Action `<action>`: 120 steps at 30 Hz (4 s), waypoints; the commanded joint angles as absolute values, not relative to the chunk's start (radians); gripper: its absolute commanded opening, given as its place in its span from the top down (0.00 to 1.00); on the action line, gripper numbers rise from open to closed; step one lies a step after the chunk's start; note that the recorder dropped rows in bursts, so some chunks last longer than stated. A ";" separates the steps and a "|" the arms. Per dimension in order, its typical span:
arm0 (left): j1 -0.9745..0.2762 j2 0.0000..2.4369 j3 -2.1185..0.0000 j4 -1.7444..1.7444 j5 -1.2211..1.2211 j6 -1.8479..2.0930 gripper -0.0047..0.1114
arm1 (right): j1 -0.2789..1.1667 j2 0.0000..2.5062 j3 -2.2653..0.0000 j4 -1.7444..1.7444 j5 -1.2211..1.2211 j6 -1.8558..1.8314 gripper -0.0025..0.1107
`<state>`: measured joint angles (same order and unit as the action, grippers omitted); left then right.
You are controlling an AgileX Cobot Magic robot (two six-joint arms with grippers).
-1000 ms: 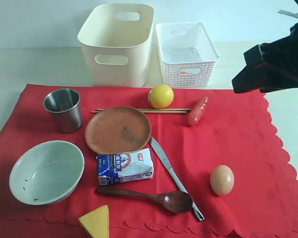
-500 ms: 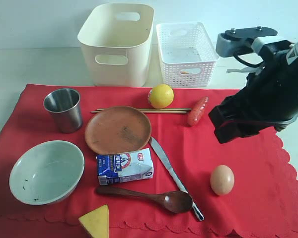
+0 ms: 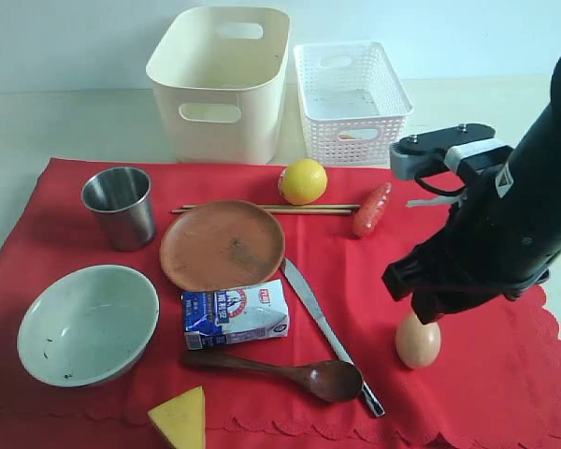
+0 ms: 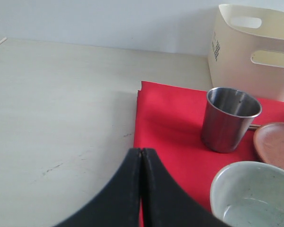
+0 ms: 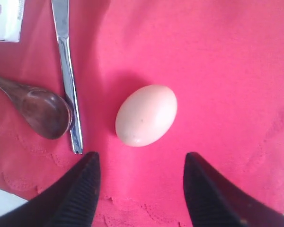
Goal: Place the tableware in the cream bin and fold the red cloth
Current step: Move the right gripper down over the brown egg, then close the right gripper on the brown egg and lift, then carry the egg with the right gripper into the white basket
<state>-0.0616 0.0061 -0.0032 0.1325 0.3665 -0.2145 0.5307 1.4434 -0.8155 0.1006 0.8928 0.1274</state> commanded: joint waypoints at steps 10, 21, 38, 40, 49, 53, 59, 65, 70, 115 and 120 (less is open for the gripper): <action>-0.058 0.000 0.000 0.127 0.358 -0.215 0.96 | 0.535 1.542 -0.814 0.097 0.842 0.133 0.39; -0.058 0.000 0.000 0.127 0.358 -0.215 0.96 | 0.535 1.640 -0.814 0.097 0.820 0.131 0.39; -0.058 0.000 0.000 0.127 0.358 -0.215 0.96 | 0.535 1.749 -0.814 0.186 0.745 0.063 0.40; -0.058 0.000 0.000 0.127 0.358 -0.215 0.96 | 0.535 1.760 -0.814 0.181 0.745 0.063 0.40; -0.058 0.000 0.000 0.127 0.358 -0.215 0.96 | 0.535 1.782 -0.814 0.173 0.727 0.063 0.48; -0.058 0.000 0.000 0.127 0.358 -0.215 0.96 | 0.535 1.782 -0.814 0.169 0.727 0.063 0.61; -0.058 0.000 0.000 0.127 0.358 -0.215 0.96 | 0.535 1.782 -0.814 0.157 0.741 0.063 0.80; -0.058 0.000 0.000 0.127 0.358 -0.215 0.96 | 0.535 1.782 -0.814 0.157 0.767 0.063 0.82; -0.058 0.000 0.000 0.127 0.358 -0.215 0.96 | 0.535 1.780 -0.814 0.157 0.780 0.052 0.82; -0.058 0.000 0.000 0.127 0.358 -0.215 0.96 | 0.533 1.486 -0.965 0.065 0.491 -0.051 0.92; -0.058 0.000 0.000 0.127 0.358 -0.215 0.96 | 0.533 1.596 -1.104 0.038 0.510 -0.048 0.92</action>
